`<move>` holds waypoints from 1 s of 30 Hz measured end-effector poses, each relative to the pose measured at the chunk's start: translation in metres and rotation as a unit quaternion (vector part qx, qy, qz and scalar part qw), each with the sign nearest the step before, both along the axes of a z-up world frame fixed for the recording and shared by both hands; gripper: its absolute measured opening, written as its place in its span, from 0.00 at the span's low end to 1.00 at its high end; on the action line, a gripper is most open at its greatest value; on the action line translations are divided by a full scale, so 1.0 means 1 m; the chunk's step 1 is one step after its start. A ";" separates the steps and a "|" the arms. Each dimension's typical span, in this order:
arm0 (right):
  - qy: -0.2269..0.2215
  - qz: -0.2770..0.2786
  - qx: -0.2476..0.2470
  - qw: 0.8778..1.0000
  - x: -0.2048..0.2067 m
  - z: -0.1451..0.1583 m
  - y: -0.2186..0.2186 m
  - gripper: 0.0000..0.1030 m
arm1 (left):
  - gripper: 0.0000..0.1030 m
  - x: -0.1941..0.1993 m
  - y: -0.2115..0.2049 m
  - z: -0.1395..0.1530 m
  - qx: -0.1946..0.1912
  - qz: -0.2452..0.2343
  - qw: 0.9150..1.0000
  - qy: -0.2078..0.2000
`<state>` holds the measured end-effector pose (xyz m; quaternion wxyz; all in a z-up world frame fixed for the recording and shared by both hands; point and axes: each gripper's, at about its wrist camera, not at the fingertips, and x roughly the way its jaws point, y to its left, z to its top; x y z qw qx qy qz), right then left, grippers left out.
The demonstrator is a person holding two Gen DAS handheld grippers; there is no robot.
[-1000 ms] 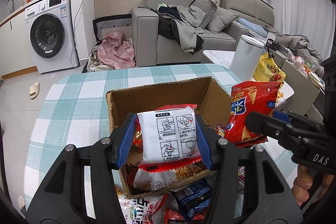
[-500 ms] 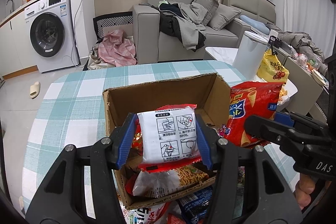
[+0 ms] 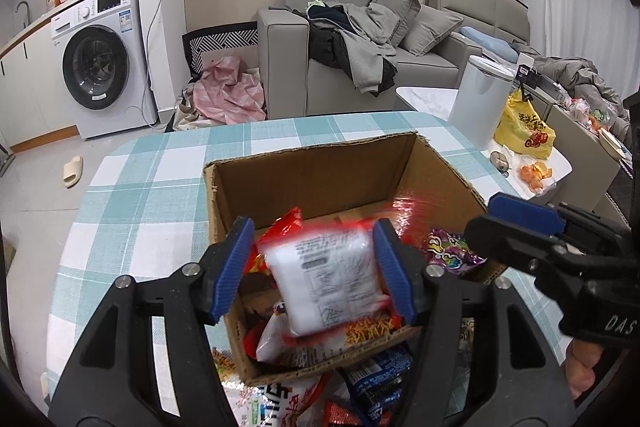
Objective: Organize snacks
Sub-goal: 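Open both tools to release the packets into the box, then move the right tool to the purple grape bag while the left tool approaches the white noodle-stick bag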
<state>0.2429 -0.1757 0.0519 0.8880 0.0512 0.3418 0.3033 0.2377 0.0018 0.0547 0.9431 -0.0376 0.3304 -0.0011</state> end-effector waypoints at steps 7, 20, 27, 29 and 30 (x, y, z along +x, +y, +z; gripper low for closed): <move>-0.002 -0.016 0.016 1.000 -0.011 0.004 -0.023 0.97 | 0.89 -0.029 0.007 0.009 -0.004 0.012 1.000 -0.011; 0.008 -0.013 0.001 1.000 -0.043 -0.005 -0.046 1.00 | 0.99 -0.090 0.019 0.006 -0.004 0.033 0.999 -0.020; 0.012 -0.010 -0.016 1.000 -0.059 -0.018 -0.052 1.00 | 0.99 -0.119 0.026 -0.001 -0.001 0.037 0.999 -0.023; 0.014 -0.014 -0.020 1.000 -0.062 -0.023 -0.054 1.00 | 0.99 -0.124 0.028 -0.006 0.002 0.037 0.999 -0.019; 0.017 -0.015 -0.020 1.000 -0.062 -0.025 -0.055 1.00 | 0.99 -0.125 0.028 -0.009 0.003 0.037 0.999 -0.016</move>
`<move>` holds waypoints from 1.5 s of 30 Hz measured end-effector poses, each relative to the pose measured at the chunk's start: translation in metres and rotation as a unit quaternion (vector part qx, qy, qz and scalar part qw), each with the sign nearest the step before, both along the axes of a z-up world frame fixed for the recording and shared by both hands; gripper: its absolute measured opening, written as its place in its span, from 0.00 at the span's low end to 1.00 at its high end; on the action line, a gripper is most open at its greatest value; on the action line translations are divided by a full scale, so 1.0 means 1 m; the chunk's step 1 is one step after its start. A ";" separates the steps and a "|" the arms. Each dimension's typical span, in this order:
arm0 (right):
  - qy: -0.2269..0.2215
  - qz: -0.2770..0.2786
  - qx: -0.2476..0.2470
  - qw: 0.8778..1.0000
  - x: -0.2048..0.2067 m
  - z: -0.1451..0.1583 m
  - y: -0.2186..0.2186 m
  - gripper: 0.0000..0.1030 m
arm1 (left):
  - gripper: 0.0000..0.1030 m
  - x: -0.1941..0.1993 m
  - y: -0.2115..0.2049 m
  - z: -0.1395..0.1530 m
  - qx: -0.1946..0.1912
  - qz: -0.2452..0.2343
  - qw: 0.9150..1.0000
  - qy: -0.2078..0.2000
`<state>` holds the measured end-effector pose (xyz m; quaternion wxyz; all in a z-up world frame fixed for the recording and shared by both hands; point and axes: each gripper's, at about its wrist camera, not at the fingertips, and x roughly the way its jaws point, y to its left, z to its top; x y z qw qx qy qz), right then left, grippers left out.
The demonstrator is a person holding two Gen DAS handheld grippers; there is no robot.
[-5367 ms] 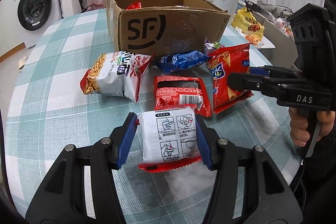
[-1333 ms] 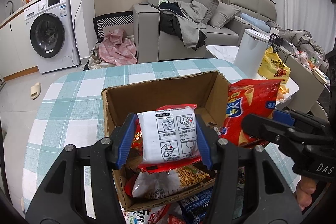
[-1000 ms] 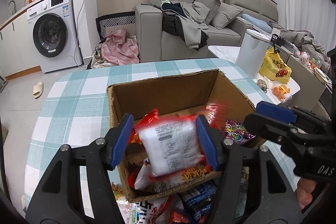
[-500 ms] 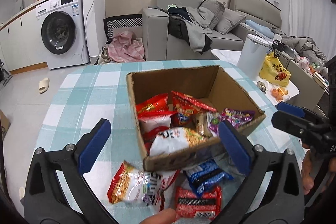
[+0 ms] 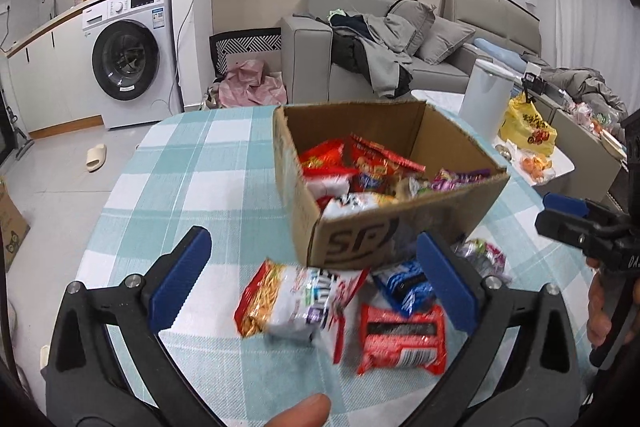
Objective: Organize snacks
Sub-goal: 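Move the right tool to the purple grape bag while the left tool approaches the white noodle-stick bag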
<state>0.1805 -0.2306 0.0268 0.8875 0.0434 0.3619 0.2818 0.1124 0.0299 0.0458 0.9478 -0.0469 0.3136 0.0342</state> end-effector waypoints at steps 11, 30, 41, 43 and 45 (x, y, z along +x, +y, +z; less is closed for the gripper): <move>0.016 0.005 -0.014 1.000 0.004 -0.011 0.002 1.00 | 0.99 0.001 0.013 -0.026 -0.006 0.005 1.000 0.025; 0.061 0.012 -0.032 0.998 0.018 -0.047 0.011 1.00 | 0.99 0.026 0.027 -0.067 -0.017 -0.002 0.997 0.080; 0.083 0.021 -0.041 0.995 0.024 -0.065 0.015 1.00 | 0.99 0.038 0.029 -0.086 -0.015 -0.001 0.995 0.100; 0.086 0.025 -0.041 0.995 0.024 -0.067 0.017 1.00 | 0.99 0.040 0.030 -0.089 -0.016 -0.002 0.995 0.103; 0.089 0.031 -0.043 0.995 0.024 -0.069 0.019 1.00 | 0.99 0.041 0.031 -0.092 -0.017 -0.002 0.994 0.106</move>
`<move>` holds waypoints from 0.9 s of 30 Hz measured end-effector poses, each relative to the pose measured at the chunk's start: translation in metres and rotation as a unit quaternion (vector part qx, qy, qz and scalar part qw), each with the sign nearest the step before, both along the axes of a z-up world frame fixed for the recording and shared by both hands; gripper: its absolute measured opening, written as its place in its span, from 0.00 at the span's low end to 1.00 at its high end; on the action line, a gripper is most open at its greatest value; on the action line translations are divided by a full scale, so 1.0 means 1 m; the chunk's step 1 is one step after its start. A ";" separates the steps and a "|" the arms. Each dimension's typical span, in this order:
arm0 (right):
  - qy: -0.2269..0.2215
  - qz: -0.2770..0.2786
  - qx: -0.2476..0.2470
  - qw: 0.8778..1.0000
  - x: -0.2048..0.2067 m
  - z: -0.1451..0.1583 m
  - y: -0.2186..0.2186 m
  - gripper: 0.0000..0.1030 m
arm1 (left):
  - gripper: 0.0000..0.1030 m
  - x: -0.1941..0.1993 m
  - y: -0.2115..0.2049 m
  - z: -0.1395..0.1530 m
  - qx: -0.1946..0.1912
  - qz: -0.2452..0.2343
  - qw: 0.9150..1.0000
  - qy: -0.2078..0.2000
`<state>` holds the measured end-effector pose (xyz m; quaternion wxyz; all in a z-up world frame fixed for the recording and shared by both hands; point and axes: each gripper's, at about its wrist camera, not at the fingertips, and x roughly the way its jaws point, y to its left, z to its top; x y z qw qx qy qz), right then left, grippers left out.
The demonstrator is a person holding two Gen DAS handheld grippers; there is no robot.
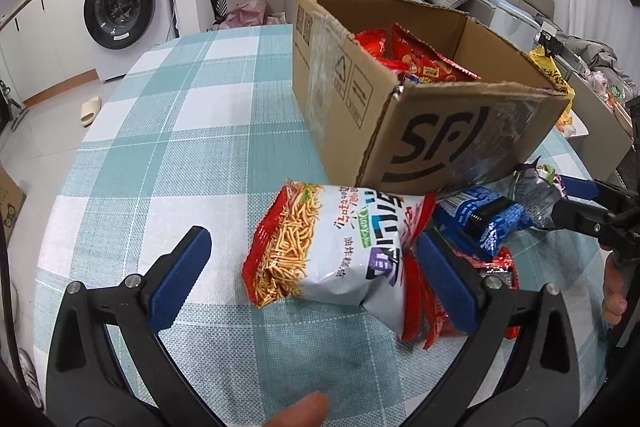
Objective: Organize snacks
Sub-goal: 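Move the right tool to the purple grape bag while the left tool approaches the white noodle-stick bag, then close the right tool on the grape bag while the left tool grasps the noodle-stick bag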
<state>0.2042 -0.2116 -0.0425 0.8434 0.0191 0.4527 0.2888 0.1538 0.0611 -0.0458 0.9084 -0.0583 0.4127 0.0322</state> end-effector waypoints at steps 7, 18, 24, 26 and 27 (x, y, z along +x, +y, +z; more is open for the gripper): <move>0.008 0.002 0.006 1.000 0.002 -0.007 0.002 0.99 | 0.99 0.006 0.004 -0.009 -0.011 -0.003 1.000 0.006; 0.014 -0.011 0.021 1.000 0.008 -0.012 -0.003 0.81 | 0.99 0.016 0.006 -0.020 -0.025 -0.006 0.999 0.022; 0.012 0.004 0.017 1.000 0.004 -0.011 0.003 0.72 | 0.99 0.018 0.009 -0.021 -0.031 -0.005 0.999 0.021; 0.013 0.009 0.019 1.000 0.003 -0.011 0.005 0.70 | 0.99 0.016 0.009 -0.021 -0.032 -0.006 0.999 0.021; 0.012 0.011 0.019 1.000 0.003 -0.010 0.005 0.69 | 0.99 0.015 0.009 -0.021 -0.033 -0.006 0.999 0.021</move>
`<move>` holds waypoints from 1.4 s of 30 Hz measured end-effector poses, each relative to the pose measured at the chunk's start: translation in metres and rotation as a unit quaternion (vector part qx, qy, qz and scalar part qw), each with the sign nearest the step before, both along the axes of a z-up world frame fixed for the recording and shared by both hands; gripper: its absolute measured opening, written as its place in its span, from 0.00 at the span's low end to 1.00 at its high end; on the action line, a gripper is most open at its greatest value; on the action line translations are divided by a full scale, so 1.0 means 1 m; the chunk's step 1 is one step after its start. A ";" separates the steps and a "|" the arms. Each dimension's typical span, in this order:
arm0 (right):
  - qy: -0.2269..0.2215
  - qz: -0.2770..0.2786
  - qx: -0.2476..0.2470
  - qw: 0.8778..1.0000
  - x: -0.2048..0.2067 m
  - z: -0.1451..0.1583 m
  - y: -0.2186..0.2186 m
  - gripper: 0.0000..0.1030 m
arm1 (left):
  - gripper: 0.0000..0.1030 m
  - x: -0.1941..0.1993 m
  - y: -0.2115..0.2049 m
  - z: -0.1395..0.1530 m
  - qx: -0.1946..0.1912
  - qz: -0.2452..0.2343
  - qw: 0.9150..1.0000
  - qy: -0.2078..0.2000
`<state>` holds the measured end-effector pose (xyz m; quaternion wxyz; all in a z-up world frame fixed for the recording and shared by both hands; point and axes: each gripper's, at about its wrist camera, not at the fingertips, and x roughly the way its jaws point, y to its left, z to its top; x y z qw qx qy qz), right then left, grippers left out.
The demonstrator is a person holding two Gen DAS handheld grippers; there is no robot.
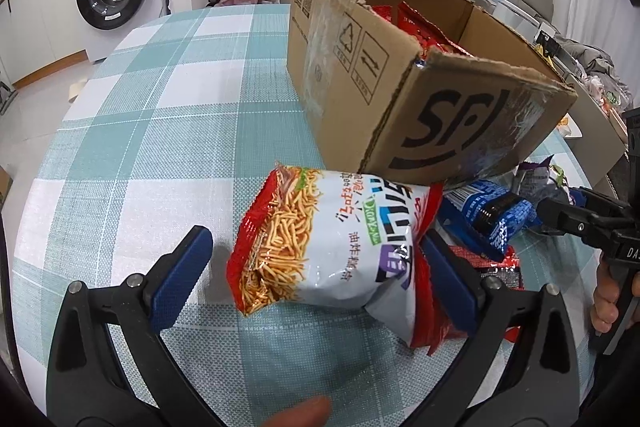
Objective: Organize snacks
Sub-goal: 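Close the right tool on the grape bag while the left tool grasps the noodle-stick bag, then lift both held bags and carry them over the box opening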
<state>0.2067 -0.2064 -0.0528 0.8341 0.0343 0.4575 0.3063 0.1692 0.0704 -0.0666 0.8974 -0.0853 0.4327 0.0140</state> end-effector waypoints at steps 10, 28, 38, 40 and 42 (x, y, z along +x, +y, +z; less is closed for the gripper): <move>-0.004 0.008 0.008 1.000 -0.003 0.004 0.001 0.57 | 0.66 -0.003 -0.007 0.002 -0.014 -0.028 0.999 -0.008; -0.036 0.007 0.007 0.999 -0.011 0.019 -0.002 0.39 | 0.55 -0.027 -0.008 0.030 -0.034 -0.045 0.997 -0.045; -0.056 0.011 0.020 0.998 -0.013 0.028 -0.004 0.31 | 0.55 -0.043 -0.023 0.052 -0.031 -0.060 0.995 -0.067; -0.063 0.015 0.026 0.998 -0.015 0.032 -0.003 0.31 | 0.55 -0.044 -0.024 0.056 -0.034 -0.063 0.995 -0.071; -0.068 0.017 0.028 0.997 -0.016 0.037 -0.003 0.31 | 0.55 -0.048 -0.025 0.062 -0.036 -0.063 0.994 -0.078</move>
